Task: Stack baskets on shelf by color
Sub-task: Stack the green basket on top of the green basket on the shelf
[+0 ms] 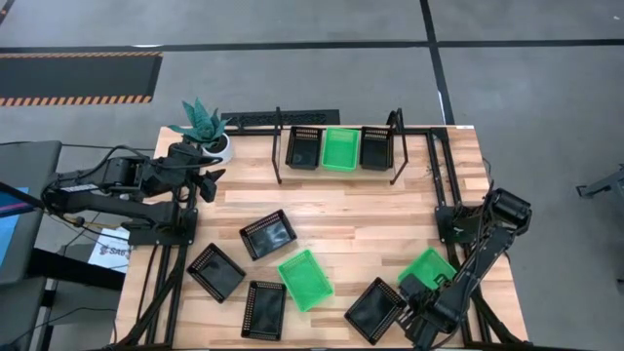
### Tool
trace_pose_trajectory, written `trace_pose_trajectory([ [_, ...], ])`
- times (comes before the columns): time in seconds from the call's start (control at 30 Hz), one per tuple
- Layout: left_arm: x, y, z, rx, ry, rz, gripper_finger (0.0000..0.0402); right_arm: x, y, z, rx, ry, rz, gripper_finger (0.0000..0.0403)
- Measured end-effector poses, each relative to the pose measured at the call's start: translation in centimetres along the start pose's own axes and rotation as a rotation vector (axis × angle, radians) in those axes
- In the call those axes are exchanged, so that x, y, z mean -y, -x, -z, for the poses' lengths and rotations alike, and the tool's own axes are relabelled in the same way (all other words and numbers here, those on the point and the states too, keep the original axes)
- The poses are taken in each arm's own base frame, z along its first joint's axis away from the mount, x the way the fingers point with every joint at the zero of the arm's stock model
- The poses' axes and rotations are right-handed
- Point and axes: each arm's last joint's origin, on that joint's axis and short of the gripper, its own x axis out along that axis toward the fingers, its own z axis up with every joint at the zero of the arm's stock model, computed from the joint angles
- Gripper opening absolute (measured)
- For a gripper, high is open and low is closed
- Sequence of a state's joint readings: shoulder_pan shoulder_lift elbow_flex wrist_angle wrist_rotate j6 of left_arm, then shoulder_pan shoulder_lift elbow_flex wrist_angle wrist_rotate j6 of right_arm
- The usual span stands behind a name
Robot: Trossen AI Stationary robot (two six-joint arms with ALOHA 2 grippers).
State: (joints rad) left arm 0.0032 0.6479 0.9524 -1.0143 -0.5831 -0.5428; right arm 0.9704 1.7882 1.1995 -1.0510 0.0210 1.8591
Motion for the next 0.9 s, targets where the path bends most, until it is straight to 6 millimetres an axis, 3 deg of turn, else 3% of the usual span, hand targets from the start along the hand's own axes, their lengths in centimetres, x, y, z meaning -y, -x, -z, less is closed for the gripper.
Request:
trace_pose_trajectory([
  [0.2,0.0,0.0,0.0,0.000,0.000,0.000,0.0236,0.3,0.0,-1.3,0.028,-0.010,0.059,0.0013],
  [0.43,0.0,0.0,0.1,-0.006,-0.008,-0.003,0.0236,0.9,1.3,-4.9,0.159,0.050,0.213,0.0009],
  [0.63,-0.1,0.0,0.1,-0.010,-0.024,-0.006,0.0236,0.6,4.5,-8.4,0.248,0.174,0.295,0.0007],
  [0.9,-0.1,0.0,0.2,-0.018,-0.030,-0.010,0.0236,-0.9,10.3,-14.3,0.419,0.406,0.236,0.0005],
])
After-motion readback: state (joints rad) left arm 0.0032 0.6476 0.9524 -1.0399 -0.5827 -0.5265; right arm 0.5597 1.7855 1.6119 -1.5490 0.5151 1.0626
